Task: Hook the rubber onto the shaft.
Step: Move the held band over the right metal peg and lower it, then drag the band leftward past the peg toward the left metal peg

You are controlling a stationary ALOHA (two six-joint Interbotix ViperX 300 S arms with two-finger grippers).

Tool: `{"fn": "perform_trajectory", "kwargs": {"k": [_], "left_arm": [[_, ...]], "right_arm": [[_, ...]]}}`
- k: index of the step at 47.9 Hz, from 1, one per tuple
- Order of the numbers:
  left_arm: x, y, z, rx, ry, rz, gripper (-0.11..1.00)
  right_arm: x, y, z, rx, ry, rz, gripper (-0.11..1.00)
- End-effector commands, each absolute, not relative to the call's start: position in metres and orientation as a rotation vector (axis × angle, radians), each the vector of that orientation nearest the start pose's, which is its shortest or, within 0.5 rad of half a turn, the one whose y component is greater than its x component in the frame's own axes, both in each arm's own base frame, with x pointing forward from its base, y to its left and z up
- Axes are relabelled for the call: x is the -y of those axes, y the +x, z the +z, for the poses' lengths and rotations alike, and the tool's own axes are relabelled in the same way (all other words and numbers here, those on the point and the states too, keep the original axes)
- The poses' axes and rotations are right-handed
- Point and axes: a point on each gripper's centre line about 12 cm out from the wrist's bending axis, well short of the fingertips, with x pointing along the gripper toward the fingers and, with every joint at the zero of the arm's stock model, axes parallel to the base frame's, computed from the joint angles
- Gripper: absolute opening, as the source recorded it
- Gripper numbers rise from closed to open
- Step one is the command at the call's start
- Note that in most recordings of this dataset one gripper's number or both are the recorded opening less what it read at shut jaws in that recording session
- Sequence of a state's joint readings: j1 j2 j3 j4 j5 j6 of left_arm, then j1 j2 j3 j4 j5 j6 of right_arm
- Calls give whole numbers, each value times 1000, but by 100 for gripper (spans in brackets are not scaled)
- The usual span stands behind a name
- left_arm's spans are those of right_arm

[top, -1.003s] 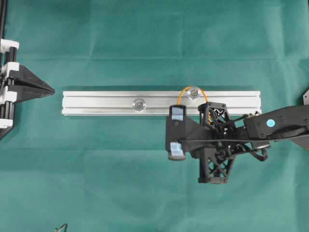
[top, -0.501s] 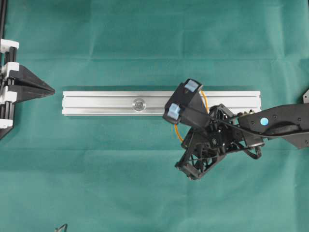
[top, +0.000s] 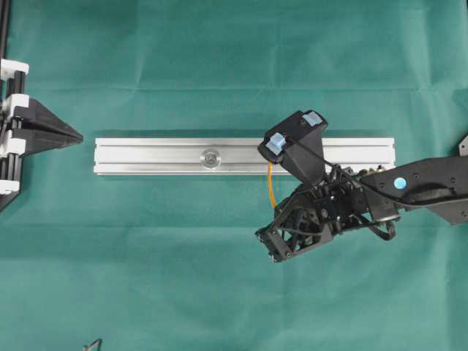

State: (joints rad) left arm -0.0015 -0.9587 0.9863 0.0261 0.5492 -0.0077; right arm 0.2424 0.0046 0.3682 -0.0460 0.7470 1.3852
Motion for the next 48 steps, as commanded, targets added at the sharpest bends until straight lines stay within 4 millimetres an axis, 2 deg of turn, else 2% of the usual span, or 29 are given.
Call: {"fn": "perform_trajectory", "kwargs": {"k": [1,17,48], "left_arm": [[-1,191,287,-548,23,7,0],[-1,191,287,-546,22,7,0],[-1,190,288,-543,22,7,0]], "right_arm": [[-92,387,223,-1007,1063,-550,6],[-91,409,226,-969,1047,-542,6],[-65,450,228,-882,1028,-572,6]]}}
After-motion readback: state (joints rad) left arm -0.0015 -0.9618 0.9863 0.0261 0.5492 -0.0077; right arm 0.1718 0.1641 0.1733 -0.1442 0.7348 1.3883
